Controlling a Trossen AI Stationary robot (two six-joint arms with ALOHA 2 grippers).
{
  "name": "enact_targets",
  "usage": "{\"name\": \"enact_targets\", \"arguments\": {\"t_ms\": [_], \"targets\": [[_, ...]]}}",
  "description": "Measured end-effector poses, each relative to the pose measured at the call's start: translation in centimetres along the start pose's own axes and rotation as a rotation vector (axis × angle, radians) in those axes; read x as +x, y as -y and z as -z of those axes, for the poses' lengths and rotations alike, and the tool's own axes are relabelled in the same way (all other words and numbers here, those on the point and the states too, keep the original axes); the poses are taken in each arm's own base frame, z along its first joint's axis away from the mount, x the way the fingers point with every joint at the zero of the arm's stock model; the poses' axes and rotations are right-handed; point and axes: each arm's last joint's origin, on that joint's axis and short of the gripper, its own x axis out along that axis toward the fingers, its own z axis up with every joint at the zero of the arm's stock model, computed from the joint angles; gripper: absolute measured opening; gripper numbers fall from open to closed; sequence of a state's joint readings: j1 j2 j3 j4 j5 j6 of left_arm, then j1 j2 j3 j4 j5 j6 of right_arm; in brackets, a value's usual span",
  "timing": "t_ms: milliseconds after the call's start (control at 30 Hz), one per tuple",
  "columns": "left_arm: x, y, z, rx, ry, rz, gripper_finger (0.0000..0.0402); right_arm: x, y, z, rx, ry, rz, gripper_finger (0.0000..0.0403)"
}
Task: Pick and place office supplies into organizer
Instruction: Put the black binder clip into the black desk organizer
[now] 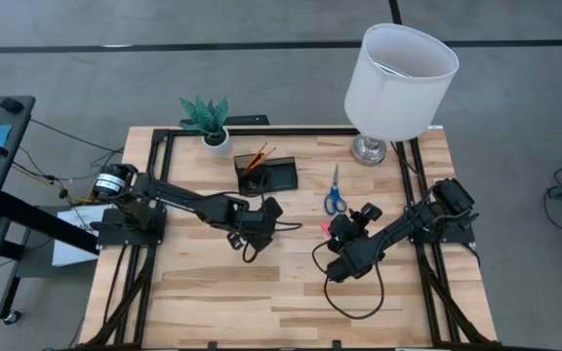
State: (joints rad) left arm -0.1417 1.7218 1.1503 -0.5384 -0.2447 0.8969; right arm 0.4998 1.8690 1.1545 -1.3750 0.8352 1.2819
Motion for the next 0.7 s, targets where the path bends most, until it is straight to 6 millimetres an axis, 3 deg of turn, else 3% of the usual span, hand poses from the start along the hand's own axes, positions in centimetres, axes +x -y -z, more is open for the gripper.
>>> {"name": "enact_targets", "arguments": {"t_ms": [333,700], "targets": [[2.0,0.3,0.7,0.042,-0.033,0.080,0.0159,-0.1,0.0,0.0,-0.002,0.002,-0.001,0.0107],[2.1,-0.7,0.1,0.097,-0.021,0.067,0.0159,-0.2,0.0,0.2,-0.007,0.006,-0.003,0.0107]]}}
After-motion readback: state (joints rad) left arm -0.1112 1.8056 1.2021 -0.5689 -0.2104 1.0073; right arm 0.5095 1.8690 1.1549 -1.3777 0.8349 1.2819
